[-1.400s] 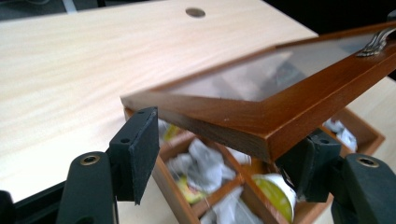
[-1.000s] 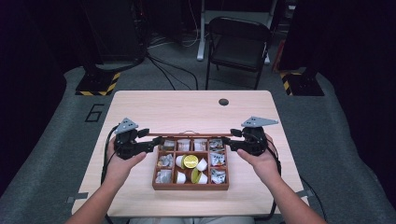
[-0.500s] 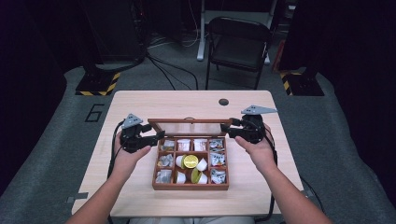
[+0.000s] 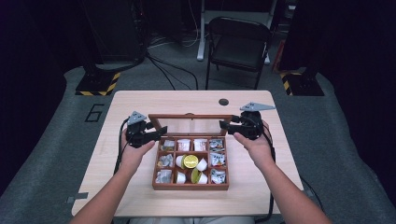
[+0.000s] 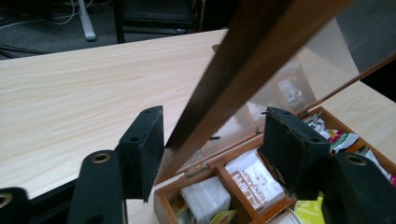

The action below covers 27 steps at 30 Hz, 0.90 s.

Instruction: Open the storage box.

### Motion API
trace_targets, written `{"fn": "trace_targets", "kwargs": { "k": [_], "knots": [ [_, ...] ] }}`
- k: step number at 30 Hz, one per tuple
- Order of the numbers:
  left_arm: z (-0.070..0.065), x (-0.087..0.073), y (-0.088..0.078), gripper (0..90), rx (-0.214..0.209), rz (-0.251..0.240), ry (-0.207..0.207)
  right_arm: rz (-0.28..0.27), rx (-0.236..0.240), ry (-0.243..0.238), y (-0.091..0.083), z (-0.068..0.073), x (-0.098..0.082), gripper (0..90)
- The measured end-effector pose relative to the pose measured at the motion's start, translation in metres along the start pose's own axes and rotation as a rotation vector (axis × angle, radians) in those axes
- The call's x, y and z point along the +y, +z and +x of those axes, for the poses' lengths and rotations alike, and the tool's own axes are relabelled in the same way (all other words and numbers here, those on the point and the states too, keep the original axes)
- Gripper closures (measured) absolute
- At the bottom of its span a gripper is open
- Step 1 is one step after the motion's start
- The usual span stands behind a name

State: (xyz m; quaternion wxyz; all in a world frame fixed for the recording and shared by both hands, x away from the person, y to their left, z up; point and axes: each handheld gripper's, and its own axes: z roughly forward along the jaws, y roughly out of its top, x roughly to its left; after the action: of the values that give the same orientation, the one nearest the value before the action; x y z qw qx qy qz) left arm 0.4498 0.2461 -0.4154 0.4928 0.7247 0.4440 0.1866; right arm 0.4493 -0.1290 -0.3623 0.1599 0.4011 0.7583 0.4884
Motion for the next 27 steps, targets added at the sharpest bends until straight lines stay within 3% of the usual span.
{"fn": "trace_targets", "kwargs": {
  "k": [3,12,27],
  "knots": [
    [0.0,0.001,0.003,40.6,0.01,-0.008,0.009,0.013,-0.02,0.006,0.008,-0.004,-0.008,45.8],
    [0.003,0.005,0.009,41.9,0.021,-0.009,0.005,0.04,-0.02,0.01,0.031,-0.015,-0.024,43.5],
    [0.01,0.007,0.018,42.0,0.009,-0.005,-0.027,0.059,-0.036,0.028,0.061,-0.024,-0.033,46.2]
  ]
}}
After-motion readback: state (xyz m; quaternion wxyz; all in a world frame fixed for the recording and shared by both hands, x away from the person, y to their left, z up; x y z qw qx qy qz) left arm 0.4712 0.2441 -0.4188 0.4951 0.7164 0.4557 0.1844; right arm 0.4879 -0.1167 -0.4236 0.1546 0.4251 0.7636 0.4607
